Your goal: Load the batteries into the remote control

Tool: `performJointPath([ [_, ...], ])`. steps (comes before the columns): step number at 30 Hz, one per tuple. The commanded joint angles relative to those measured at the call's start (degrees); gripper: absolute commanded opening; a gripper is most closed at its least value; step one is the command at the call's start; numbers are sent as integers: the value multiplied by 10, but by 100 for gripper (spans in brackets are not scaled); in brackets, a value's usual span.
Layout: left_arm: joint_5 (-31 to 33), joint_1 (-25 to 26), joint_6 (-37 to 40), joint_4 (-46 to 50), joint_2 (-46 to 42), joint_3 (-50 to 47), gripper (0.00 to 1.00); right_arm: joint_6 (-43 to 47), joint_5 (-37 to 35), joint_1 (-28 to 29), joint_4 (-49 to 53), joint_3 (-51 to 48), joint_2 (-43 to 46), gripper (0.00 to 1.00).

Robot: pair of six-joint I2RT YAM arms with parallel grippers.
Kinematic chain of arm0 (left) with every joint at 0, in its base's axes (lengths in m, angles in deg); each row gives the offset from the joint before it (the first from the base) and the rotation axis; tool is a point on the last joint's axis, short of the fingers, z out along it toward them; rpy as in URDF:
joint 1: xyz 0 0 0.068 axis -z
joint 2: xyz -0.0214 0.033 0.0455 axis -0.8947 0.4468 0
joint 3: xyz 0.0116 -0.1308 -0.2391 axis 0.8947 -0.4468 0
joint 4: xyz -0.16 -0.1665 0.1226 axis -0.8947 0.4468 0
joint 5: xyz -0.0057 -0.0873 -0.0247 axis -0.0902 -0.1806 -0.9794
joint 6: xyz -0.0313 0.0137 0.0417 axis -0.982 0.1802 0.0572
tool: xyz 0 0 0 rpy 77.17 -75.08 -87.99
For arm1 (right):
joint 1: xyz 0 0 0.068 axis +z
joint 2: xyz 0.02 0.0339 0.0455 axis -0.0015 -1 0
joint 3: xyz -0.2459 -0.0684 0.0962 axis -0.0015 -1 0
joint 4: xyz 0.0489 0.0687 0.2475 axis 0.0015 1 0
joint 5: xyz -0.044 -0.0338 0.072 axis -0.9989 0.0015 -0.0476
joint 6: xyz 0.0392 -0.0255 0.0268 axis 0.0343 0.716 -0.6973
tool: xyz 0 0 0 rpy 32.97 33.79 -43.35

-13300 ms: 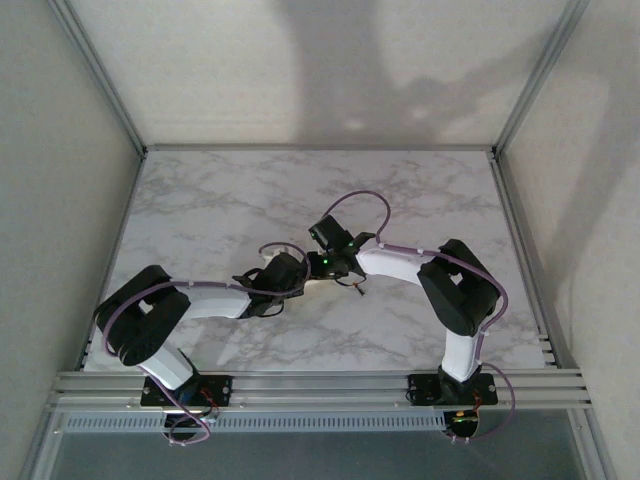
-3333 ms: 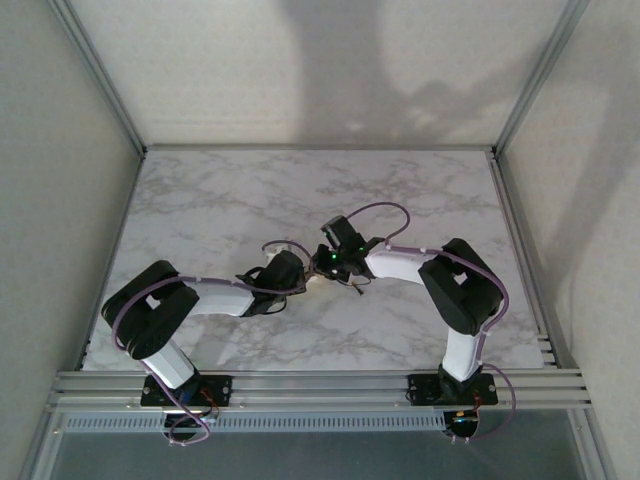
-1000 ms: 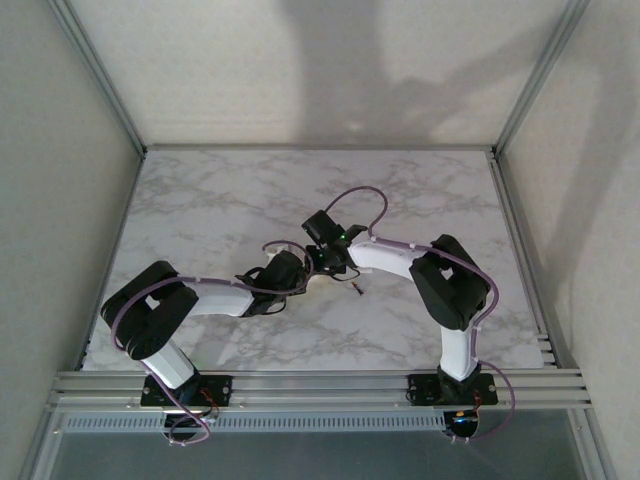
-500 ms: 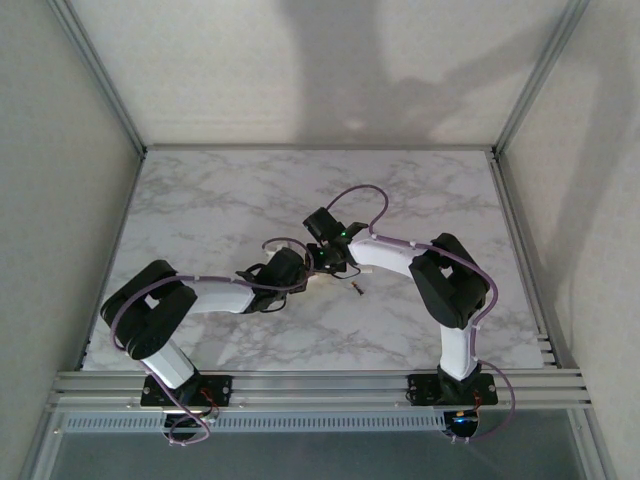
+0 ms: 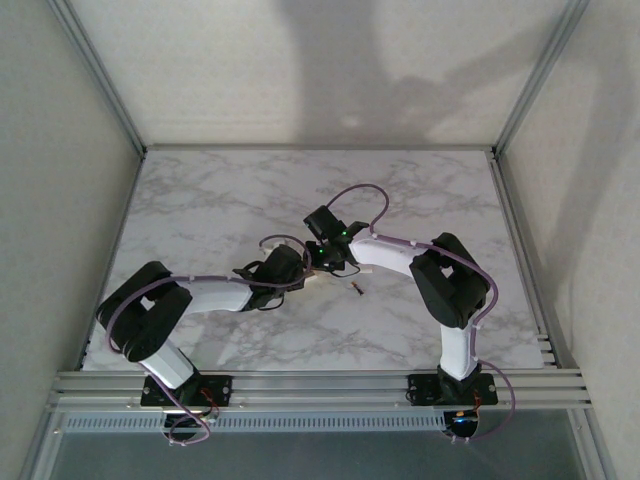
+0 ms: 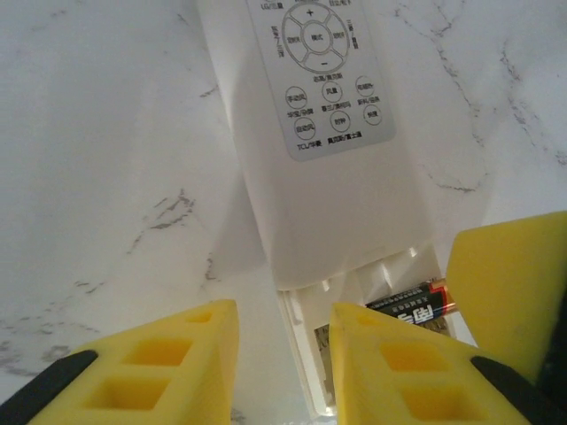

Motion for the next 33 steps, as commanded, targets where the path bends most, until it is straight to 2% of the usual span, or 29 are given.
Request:
performJointPath([
  [1, 6, -3, 8, 6, -41, 20, 34, 11, 3, 0, -10, 0, 12, 27],
  [13, -25, -47, 60, 19, -90, -2, 40, 6, 4, -1, -26, -44, 38, 30],
  [19, -67, -97, 75, 2, -91, 0, 40, 8, 20, -1, -35, -60, 42, 33],
  [25, -77, -119, 94, 6, -82, 26, 40, 13, 54, 0, -42, -66, 43, 34],
  [33, -93, -139, 93, 3, -85, 22, 40, 19, 52, 2, -28, -59, 26, 36],
])
